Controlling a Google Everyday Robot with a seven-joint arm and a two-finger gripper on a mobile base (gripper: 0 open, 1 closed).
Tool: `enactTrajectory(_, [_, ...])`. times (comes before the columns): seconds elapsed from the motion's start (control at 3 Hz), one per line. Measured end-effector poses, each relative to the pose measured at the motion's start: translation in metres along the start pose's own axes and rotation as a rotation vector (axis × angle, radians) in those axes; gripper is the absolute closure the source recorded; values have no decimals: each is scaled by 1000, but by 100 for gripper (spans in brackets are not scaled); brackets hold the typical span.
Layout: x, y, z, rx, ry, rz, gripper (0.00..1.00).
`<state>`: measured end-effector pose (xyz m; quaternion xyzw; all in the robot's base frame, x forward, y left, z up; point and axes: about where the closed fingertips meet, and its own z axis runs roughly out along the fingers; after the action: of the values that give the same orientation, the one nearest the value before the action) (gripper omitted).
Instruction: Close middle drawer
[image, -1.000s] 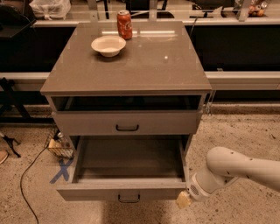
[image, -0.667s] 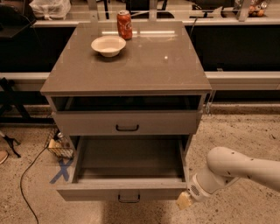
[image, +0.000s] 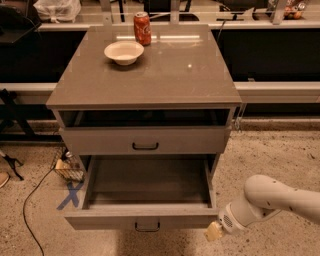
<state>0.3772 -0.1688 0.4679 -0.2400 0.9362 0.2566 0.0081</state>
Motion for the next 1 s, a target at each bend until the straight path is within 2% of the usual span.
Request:
enactTrajectory(0.33, [0,-27,18,-4,-60,40,100])
enactTrajectory(0.67, [-11,-49,37,35,-102,60,100])
enactTrajectory(1.0, [-41,-65,62,104,-141,74,100])
